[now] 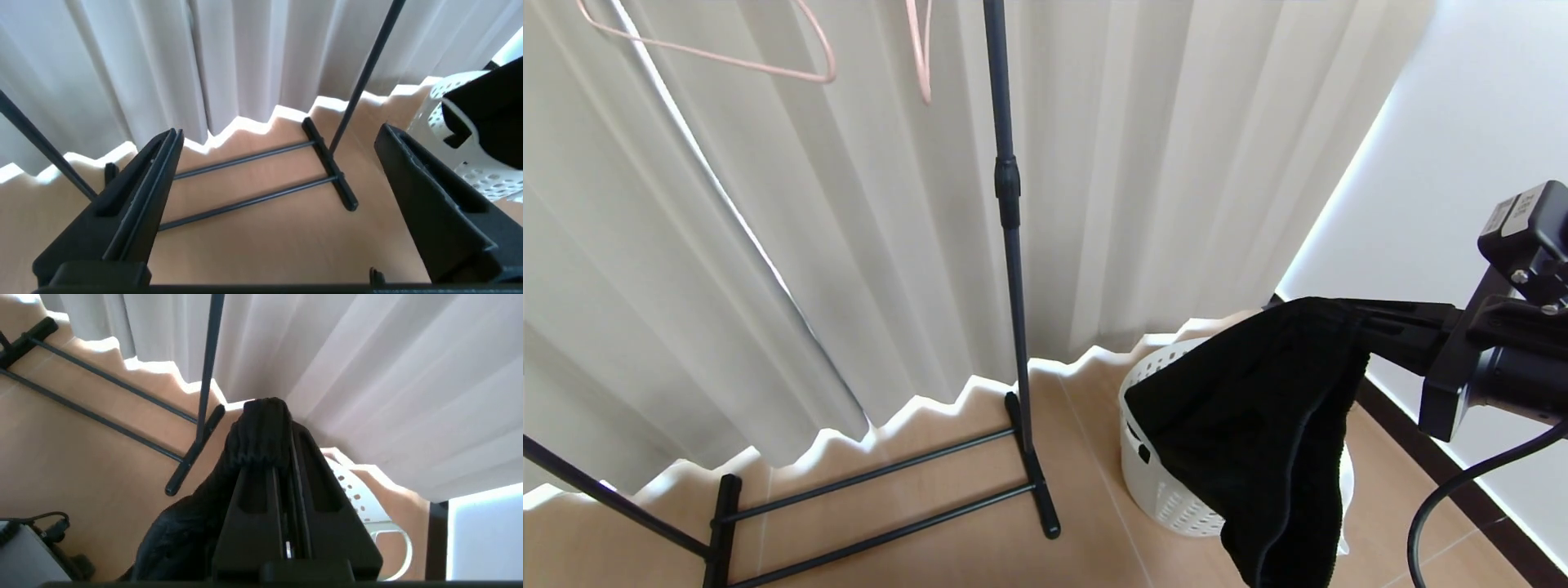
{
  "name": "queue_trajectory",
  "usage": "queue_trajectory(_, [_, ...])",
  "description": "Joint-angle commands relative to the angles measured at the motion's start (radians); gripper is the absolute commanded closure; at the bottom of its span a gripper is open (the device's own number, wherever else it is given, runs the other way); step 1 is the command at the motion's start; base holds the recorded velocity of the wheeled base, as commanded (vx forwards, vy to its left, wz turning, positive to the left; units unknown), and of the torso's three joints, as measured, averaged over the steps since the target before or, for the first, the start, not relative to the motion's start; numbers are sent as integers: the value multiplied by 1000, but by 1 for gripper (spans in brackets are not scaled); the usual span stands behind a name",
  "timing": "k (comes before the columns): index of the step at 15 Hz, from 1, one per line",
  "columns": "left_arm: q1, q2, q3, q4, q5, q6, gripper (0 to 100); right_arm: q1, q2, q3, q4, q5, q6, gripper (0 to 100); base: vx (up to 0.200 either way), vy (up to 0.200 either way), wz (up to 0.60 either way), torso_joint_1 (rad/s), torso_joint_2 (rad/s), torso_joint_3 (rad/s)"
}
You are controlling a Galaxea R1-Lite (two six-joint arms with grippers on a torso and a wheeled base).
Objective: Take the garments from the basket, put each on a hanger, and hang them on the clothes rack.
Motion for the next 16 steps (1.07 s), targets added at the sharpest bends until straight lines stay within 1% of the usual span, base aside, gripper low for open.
queue_trajectory(1, [0, 1, 1, 0, 0, 0, 0, 0, 3, 0, -1, 0, -1, 100, 0, 0, 0, 100, -437, -168])
queue_trajectory(6, [0, 1, -1, -1, 0, 0, 0, 0, 7, 0, -1, 2, -1, 100, 0, 0, 0, 122, -456, -139])
queue_trajectory(10, [0, 1, 1, 0, 0, 0, 0, 0, 10, 0, 0, 2, -1, 100, 0, 0, 0, 161, -479, -113])
queue_trajectory(16, [1, 1, -1, 0, 0, 0, 0, 0, 21, 3, -1, 0, -2, 100, 0, 0, 0, 194, -513, -273])
